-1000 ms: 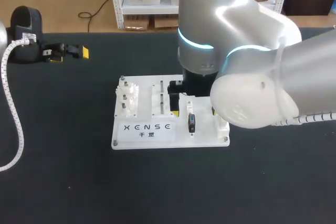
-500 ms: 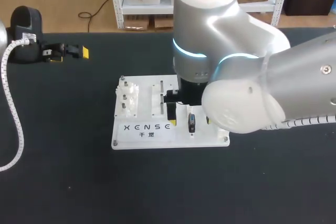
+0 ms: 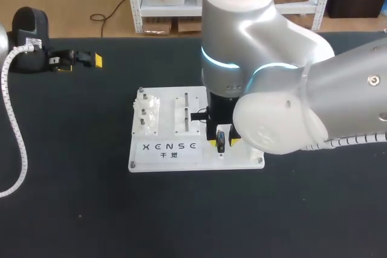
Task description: Insert the USB connector, Ethernet cable, and multi-pin plug into their matching sockets one by one.
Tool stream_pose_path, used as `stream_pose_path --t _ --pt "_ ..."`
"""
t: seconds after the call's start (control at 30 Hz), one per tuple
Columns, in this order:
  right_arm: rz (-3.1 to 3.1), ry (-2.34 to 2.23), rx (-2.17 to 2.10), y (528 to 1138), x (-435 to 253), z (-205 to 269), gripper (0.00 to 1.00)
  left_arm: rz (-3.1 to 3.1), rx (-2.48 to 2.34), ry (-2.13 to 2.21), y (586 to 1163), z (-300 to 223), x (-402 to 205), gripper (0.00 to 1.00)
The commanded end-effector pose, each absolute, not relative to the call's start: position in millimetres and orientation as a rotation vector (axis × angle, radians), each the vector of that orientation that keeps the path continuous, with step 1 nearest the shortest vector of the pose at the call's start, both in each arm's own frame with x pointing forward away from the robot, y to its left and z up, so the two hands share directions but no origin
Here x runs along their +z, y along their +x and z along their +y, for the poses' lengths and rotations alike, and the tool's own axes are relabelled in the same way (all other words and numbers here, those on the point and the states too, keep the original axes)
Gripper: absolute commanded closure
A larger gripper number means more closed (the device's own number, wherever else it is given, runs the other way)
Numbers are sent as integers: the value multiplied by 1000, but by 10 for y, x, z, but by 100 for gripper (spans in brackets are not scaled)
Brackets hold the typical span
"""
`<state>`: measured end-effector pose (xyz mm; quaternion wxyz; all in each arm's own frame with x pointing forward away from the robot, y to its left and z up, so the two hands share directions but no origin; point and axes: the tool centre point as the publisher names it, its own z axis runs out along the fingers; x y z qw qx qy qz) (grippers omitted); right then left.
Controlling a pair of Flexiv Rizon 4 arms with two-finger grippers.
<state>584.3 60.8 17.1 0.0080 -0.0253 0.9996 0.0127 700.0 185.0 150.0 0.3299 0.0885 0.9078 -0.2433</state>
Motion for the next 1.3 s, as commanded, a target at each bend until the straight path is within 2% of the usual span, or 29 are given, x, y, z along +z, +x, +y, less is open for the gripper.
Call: stream_pose_path --t 0.03,0.3,0.5,0.7,1.3 --pt "3128 -76 42 5850 149 604 69 2374 -636 231 7000 1850 1500 0" --pt "3129 -65 44 5871 141 598 82 2374 -636 231 7000 1850 1500 0" --pt "3131 -63 41 5895 133 594 85 2374 -636 231 7000 1850 1500 0" --pt "3115 -122 -48 5894 169 647 100 2374 -636 231 7000 1850 1500 0" --pt "3089 -132 -64 5873 244 656 100 2374 -636 231 7000 1850 1500 0"
